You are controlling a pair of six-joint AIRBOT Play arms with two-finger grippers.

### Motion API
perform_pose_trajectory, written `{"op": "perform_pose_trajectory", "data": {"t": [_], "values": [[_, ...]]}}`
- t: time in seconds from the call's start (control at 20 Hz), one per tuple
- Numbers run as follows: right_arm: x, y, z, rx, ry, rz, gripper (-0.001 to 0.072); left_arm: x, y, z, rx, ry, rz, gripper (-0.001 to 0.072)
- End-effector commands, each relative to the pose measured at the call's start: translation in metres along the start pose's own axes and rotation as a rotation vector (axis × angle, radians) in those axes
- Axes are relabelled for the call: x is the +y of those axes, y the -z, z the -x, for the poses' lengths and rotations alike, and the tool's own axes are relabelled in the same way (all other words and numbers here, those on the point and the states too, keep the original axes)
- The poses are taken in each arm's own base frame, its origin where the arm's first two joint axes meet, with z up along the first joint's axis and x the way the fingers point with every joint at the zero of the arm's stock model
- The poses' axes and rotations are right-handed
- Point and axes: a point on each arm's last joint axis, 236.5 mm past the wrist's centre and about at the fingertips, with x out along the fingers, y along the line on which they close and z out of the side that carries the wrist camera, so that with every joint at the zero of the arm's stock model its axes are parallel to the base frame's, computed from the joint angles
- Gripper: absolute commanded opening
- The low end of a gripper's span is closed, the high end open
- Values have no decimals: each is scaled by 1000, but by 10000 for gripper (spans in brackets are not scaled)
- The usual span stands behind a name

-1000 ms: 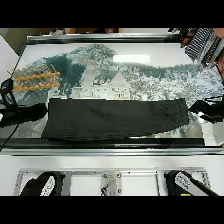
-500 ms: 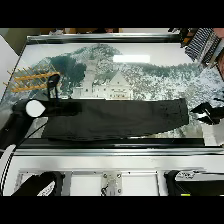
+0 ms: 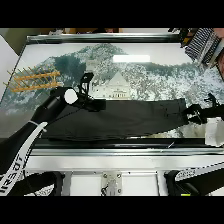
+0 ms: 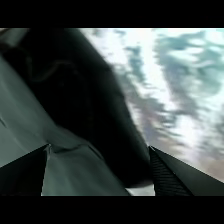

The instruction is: Fold the clothes and pants, and hang the long-sleeved shirts on hangers.

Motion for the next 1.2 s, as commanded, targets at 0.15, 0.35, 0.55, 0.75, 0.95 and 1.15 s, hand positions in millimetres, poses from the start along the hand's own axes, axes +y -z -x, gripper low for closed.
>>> {"op": "perform_pose_trajectory", "data": {"t": [0.15,0.35,0.55,0.75,0.95,1.15], "values": [[25,9,-47,116,-13,63,714,-10,-3,-18,39,2,-21,9],[28,3,-54,96,7,80,389,-9,2,-17,60,-2,-22,9],[27,4,-45,88,49,31,23,-10,-7,-19,19,5,-20,9],[63,8,0,31,84,92,24,-16,-15,-44,-4,21,-16,9],[109,30,53,-15,227,169,23,-56,-23,-86,43,117,-75,9],[159,59,80,-85,358,246,23,-89,-20,-134,88,134,-141,9]]}}
